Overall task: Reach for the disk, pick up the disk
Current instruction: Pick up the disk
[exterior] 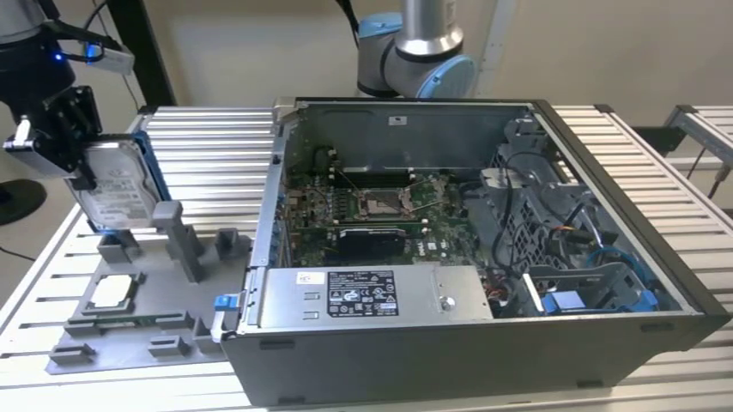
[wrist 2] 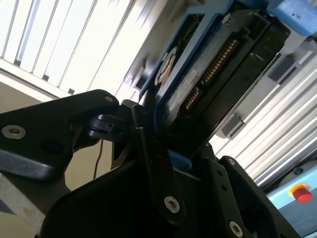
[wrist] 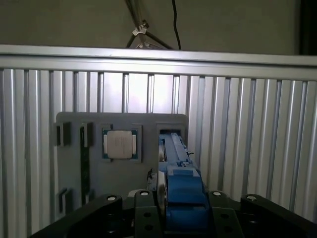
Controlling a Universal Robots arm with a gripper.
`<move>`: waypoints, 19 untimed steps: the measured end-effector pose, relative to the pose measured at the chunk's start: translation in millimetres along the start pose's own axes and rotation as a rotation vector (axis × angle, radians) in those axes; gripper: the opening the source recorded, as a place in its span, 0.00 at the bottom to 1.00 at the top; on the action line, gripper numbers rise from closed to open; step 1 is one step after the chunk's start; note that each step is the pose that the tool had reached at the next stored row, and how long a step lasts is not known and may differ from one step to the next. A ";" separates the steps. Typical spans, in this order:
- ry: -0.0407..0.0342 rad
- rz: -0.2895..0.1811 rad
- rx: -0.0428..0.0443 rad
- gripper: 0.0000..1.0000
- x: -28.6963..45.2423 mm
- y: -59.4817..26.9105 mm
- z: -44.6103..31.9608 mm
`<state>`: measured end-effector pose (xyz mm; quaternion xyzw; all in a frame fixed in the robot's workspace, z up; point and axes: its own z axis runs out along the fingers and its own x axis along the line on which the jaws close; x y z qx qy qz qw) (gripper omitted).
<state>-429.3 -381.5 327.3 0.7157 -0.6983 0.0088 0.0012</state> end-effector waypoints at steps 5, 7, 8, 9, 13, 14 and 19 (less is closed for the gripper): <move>0.0005 0.000 -0.0001 0.00 0.1 -0.1 -10.9; 0.0008 0.000 -0.0001 0.00 0.2 -0.2 -15.4; 0.0009 0.000 0.0000 0.00 0.2 -0.2 -17.4; 0.0010 0.000 0.0000 0.00 0.3 -0.2 -19.3; 0.0016 0.000 0.0001 0.00 0.4 -0.3 -26.9; 0.0018 0.000 -0.0001 0.00 0.4 -0.3 -28.2; 0.0032 0.000 -0.0001 0.00 0.5 -0.3 -33.7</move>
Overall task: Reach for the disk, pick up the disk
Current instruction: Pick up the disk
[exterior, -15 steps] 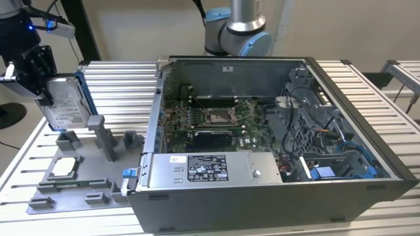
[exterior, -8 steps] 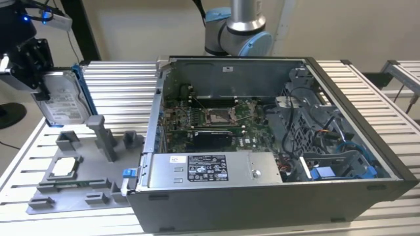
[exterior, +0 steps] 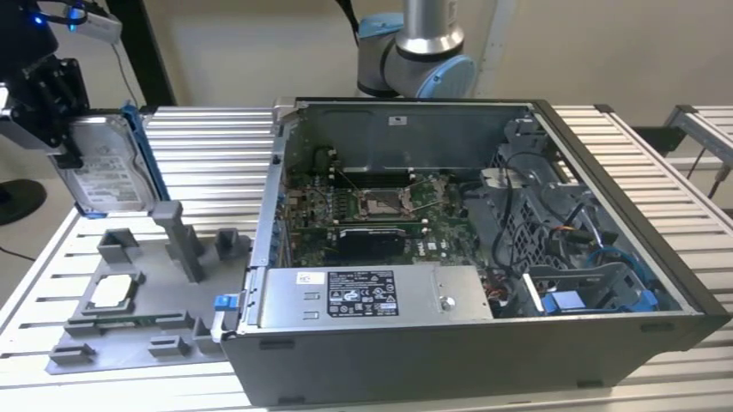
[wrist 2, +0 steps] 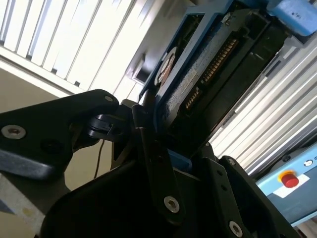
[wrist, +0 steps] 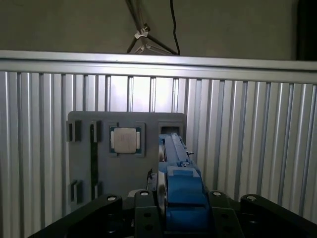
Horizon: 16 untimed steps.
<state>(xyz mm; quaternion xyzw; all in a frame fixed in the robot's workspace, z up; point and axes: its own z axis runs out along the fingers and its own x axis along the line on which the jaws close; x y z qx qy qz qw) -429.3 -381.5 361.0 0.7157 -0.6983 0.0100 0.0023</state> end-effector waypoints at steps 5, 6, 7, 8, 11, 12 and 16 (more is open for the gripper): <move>0.0008 0.000 0.0000 0.00 0.1 -0.1 -6.4; 0.0011 0.000 -0.0002 0.00 0.1 -0.1 -7.7; 0.0011 0.000 0.0000 0.00 0.2 -0.1 -8.6; 0.0012 0.000 0.0000 0.00 0.2 -0.1 -9.4; 0.0013 0.000 0.0000 0.00 0.2 -0.1 -12.2; 0.0013 0.000 -0.0001 0.00 0.2 -0.1 -13.2; 0.0017 0.000 -0.0001 0.00 0.2 -0.2 -18.0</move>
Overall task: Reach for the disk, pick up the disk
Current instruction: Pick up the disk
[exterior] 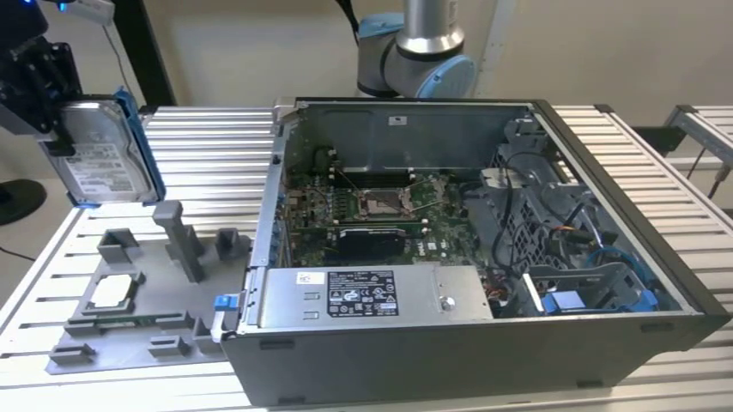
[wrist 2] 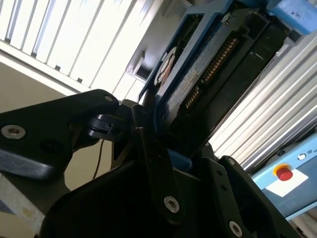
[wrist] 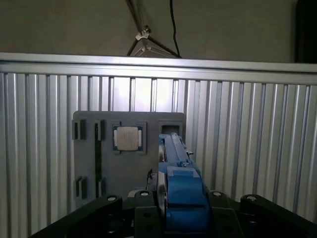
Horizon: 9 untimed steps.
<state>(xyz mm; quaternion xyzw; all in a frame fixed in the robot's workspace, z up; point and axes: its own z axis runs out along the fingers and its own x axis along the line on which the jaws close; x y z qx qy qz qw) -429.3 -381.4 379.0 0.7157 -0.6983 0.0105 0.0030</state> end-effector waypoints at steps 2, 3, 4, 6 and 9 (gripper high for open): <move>-0.0001 0.000 0.0001 0.00 0.1 0.0 -1.9; -0.0001 0.000 0.0001 0.00 0.1 0.0 -2.8; 0.0000 0.000 0.0000 0.00 0.1 0.0 -3.9; 0.0000 0.000 -0.0001 0.00 0.1 0.0 -6.6; 0.0000 0.000 0.0001 0.00 0.2 -0.1 -10.5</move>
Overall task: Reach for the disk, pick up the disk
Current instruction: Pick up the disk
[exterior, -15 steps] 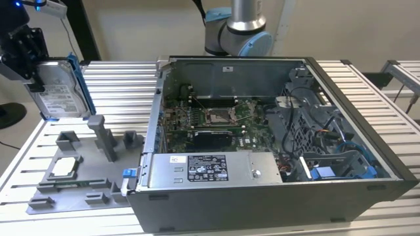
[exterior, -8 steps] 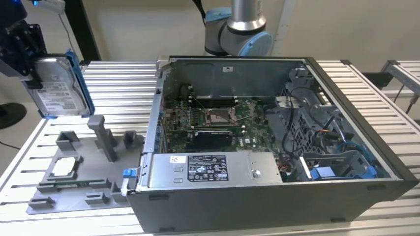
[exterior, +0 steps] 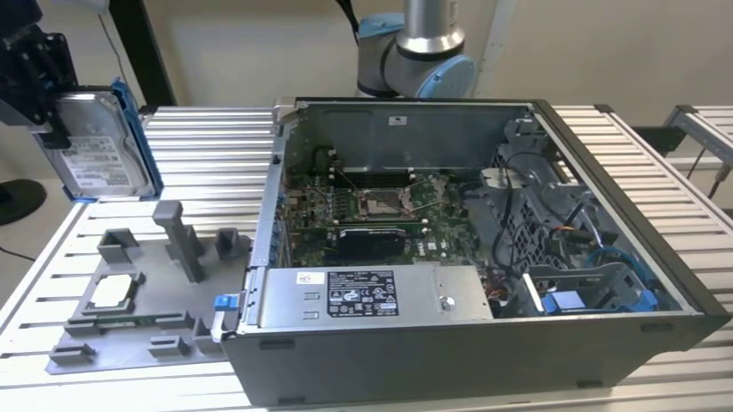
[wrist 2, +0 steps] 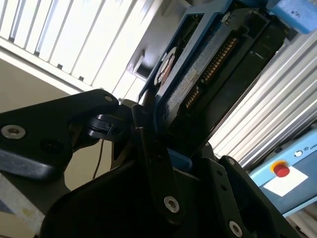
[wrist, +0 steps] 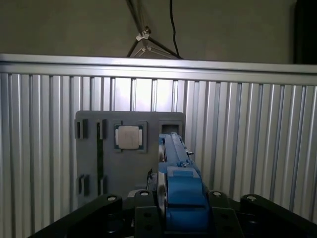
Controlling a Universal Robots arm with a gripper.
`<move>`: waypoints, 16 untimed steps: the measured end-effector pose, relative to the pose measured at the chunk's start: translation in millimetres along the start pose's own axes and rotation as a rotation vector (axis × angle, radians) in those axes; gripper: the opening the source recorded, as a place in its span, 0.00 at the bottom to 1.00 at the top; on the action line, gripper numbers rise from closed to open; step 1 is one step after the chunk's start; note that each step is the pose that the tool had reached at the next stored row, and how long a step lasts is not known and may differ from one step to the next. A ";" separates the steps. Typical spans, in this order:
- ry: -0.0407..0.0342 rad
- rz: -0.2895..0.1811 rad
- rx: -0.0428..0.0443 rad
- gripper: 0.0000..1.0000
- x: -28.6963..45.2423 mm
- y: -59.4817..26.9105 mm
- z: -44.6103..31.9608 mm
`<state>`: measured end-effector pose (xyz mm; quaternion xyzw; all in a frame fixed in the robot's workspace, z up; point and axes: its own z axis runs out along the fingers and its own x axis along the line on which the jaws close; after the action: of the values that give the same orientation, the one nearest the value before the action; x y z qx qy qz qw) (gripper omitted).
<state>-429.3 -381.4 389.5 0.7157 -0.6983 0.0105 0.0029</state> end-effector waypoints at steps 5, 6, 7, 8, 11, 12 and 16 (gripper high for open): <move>-0.0001 0.000 0.0002 0.00 0.1 0.0 -5.6; 0.0000 0.000 0.0000 0.00 0.1 -0.1 -6.8; 0.0000 0.000 -0.0001 0.00 0.1 -0.1 -7.9; 0.0000 0.000 -0.0001 0.00 0.2 -0.1 -9.4; 0.0000 0.000 0.0000 0.00 0.2 -0.1 -12.8; -0.0001 0.000 0.0001 0.00 0.3 -0.1 -14.0; -0.0001 0.000 0.0001 0.00 0.4 -0.2 -18.3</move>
<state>-429.3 -381.4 407.8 0.7157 -0.6983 0.0105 0.0029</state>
